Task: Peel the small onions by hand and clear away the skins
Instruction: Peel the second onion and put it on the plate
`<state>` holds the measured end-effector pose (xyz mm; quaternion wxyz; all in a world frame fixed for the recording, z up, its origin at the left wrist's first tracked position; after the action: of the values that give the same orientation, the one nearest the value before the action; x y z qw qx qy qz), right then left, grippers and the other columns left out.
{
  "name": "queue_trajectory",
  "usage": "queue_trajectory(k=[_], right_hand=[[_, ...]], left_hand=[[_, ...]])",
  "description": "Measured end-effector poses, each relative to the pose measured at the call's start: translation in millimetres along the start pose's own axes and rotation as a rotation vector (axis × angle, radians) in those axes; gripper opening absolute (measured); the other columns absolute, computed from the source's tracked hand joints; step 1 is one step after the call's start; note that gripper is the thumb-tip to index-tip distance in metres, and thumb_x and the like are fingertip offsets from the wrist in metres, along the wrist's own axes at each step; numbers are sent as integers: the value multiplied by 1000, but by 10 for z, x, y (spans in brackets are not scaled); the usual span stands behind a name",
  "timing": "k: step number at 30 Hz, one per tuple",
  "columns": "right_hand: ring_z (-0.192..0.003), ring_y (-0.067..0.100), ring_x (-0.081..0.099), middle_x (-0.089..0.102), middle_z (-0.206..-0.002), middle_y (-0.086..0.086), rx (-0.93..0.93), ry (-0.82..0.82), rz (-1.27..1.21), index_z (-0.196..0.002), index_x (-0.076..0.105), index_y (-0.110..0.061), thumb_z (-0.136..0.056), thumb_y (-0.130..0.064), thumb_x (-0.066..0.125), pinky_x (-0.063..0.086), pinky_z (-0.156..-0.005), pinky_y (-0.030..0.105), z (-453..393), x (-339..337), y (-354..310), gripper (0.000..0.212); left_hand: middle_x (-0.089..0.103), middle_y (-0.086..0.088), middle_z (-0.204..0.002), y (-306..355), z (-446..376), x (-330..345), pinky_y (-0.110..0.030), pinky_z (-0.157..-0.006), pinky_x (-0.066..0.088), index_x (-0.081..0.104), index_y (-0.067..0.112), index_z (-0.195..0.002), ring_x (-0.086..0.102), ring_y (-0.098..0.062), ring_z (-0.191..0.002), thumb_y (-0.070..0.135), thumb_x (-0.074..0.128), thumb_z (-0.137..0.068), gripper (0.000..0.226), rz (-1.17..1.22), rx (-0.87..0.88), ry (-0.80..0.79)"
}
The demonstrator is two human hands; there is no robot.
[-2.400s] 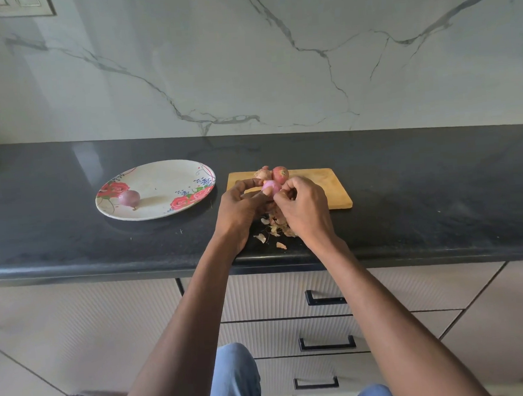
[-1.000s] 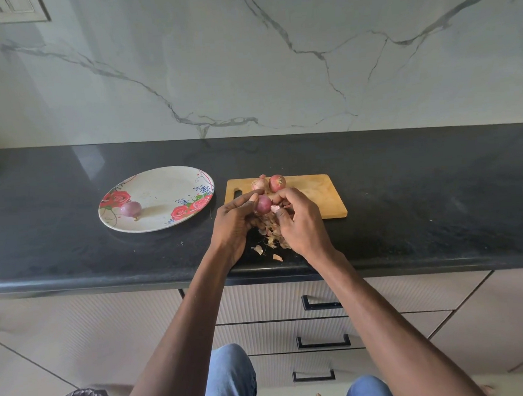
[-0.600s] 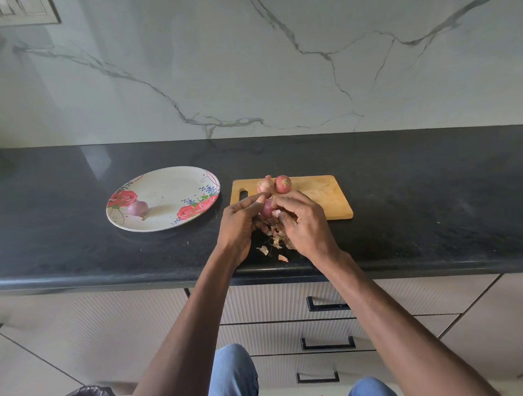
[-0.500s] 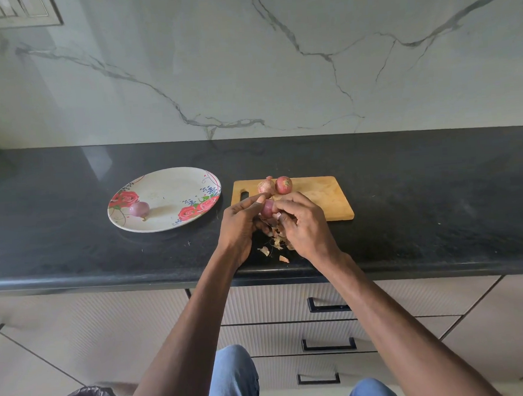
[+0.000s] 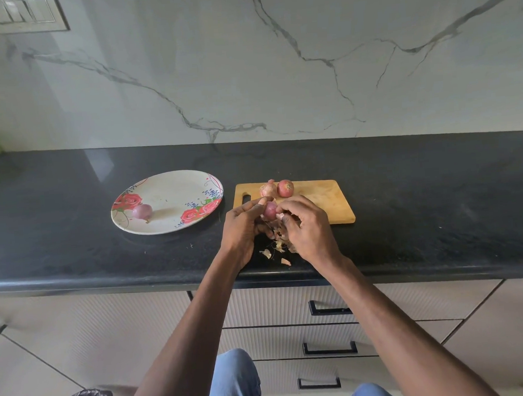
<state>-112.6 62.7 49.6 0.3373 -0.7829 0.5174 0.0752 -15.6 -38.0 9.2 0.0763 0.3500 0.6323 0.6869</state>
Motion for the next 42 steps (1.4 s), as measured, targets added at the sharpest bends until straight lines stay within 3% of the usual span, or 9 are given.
queue_trajectory(k=[5, 10, 14, 24, 30, 33, 37, 42], right_hand=[[-102, 10, 61, 71, -111, 9, 27, 11, -33, -114, 72, -2, -85, 7, 71, 47, -92, 10, 1, -16, 7, 30], [-97, 12, 62, 70, -105, 7, 45, 34, -3, -106, 74, -1, -86, 7, 69, 48, -89, 12, -1, -8, 64, 22], [-97, 10, 59, 67, -106, 7, 58, 18, 11, -105, 69, 1, -87, 11, 65, 44, -87, 6, 7, 14, 72, 21], [-94, 13, 55, 60, -107, 6, 52, -40, 60, -103, 61, -3, -92, 7, 58, 46, -79, 21, 34, 92, 73, 15], [-91, 4, 47, 58, -100, 3, 63, 25, 68, -99, 57, -3, -89, 9, 59, 42, -79, 11, 38, 43, 68, 16], [-88, 10, 52, 60, -98, 7, 87, 67, 67, -96, 58, -2, -87, 10, 61, 49, -76, 22, 28, 0, 95, 15], [-94, 19, 65, 70, -105, 8, 93, 87, 102, -103, 73, -3, -81, 11, 64, 55, -84, 27, 13, -41, 90, 27], [-84, 15, 71, 78, -93, 2, 109, 132, 93, -100, 79, -8, -83, -12, 79, 54, -83, 31, 12, -76, 73, 17]], left_hand=[[69, -14, -79, 15, 14, 14, -29, -49, 51, 74, 4, -95, 61, -25, -62, 10, 55, -101, 20, -11, 3, -2], [67, -15, -81, -10, 15, 35, -33, -54, 48, 79, 11, -87, 59, -26, -65, 17, 63, -97, 19, -34, 3, -24], [69, -17, -86, -13, 2, 33, -35, -59, 50, 80, 11, -92, 61, -27, -70, 17, 64, -97, 17, -59, 2, -23], [68, -18, -77, -15, -1, -2, -34, -56, 54, 73, 4, -84, 61, -28, -60, 15, 58, -101, 25, -80, -11, 18], [69, -18, -80, -34, -14, -27, -33, -57, 54, 70, 1, -94, 62, -25, -60, 18, 59, -101, 22, -85, -16, 57], [70, -15, -78, -31, -18, -34, -30, -56, 54, 71, 4, -94, 62, -20, -58, 19, 58, -102, 21, -89, -17, 58], [69, -17, -79, -16, -3, -13, -29, -53, 54, 65, 3, -100, 62, -22, -58, 13, 56, -102, 14, -33, -18, 42], [73, -18, -93, -22, -26, -24, -31, -68, 61, 64, 0, -111, 70, -25, -72, 7, 56, -101, 15, 30, -27, 28]])
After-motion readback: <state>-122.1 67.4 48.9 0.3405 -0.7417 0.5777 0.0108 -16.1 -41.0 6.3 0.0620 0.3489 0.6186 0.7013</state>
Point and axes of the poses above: each hand's wrist, its own z-axis away from the middle knuckle, its own x-axis out of the palm, y = z × x, the point moved 7 cm from there along -z, towards the middle knuckle
